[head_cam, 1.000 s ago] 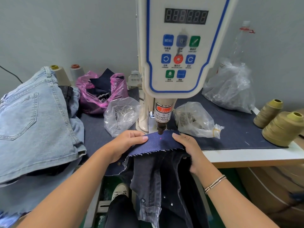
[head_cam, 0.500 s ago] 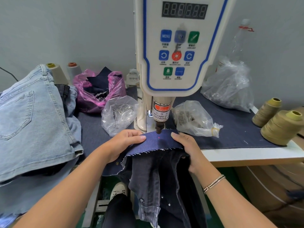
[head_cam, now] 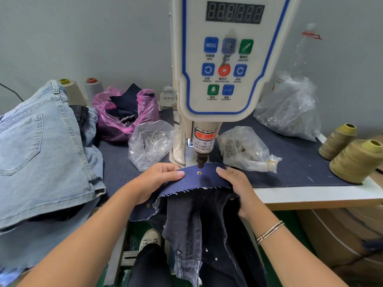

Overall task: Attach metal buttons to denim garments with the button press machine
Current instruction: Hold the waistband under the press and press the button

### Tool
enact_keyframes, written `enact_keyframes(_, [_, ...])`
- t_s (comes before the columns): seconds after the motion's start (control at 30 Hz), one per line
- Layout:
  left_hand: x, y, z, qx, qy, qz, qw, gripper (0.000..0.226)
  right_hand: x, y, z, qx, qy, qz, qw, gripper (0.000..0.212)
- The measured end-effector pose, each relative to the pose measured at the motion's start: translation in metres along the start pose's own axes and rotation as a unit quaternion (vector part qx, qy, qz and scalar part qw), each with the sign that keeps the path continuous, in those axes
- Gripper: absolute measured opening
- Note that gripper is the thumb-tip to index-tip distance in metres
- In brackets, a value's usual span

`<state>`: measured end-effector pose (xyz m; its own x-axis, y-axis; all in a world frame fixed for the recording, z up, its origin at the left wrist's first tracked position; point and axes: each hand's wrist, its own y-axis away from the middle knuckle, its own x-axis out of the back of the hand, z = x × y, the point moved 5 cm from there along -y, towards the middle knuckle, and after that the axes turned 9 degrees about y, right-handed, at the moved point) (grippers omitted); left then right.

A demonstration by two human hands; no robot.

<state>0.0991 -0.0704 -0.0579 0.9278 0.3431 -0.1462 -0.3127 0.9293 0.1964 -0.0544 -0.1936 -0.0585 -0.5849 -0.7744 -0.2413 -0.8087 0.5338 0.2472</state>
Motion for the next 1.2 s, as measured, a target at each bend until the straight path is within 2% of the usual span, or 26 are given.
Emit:
enact_keyframes(0.07, [0.001,0.0,-0.001,0.005,-0.003,0.005,1.0,0.024,0.0,0.0,0.0,0.009,0.006,0.009,1.0,0.014])
enact_keyframes(0.2, [0.0,0.0,0.0,0.01,-0.01,0.009,1.0,0.022,0.0,0.0,0.0,0.022,0.018,0.013,1.0,0.023])
enact_keyframes(0.3, [0.0,0.0,0.002,0.01,-0.016,0.014,1.0,0.021,0.0,0.001,-0.001,0.026,0.035,0.015,0.999,0.022])
enact_keyframes(0.47, [-0.002,0.001,0.005,0.007,-0.033,0.01,0.999,0.025,-0.002,0.001,0.0,0.034,0.037,-0.031,0.998,0.016])
enact_keyframes(0.6, [-0.009,0.004,0.009,0.008,-0.038,-0.029,0.999,0.035,-0.001,0.004,0.0,0.027,0.048,-0.049,0.997,0.016])
enact_keyframes(0.67, [-0.017,0.008,0.01,0.017,-0.05,-0.066,0.996,0.032,-0.001,0.006,-0.001,0.037,0.079,-0.052,0.995,0.014])
enact_keyframes(0.77, [-0.03,0.018,0.013,0.012,-0.051,-0.107,0.993,0.018,0.004,0.022,-0.003,0.096,0.214,0.013,0.972,0.025])
enact_keyframes(0.87, [-0.031,0.025,0.019,-0.014,-0.019,-0.087,0.996,0.029,0.017,0.074,0.004,0.181,0.262,0.149,0.936,0.033])
enact_keyframes(0.93, [-0.028,0.029,0.027,-0.027,0.004,-0.078,0.997,0.031,0.02,0.112,0.021,0.192,0.297,0.196,0.915,0.041])
enact_keyframes(1.03, [-0.03,0.036,0.038,-0.033,0.024,-0.102,0.994,0.03,0.012,0.135,0.051,0.128,0.41,0.158,0.889,0.057])
enact_keyframes(1.1, [-0.032,0.039,0.045,-0.032,0.022,-0.119,0.992,0.04,0.006,0.131,0.053,0.117,0.442,0.128,0.88,0.043])
enact_keyframes(1.17, [-0.03,0.044,0.05,-0.033,0.013,-0.124,0.992,0.044,0.002,0.124,0.04,0.126,0.433,0.091,0.888,0.048])
enact_keyframes(1.2, [-0.026,0.047,0.054,-0.035,0.009,-0.118,0.992,0.044,0.0,0.12,0.033,0.125,0.405,0.064,0.903,0.048])
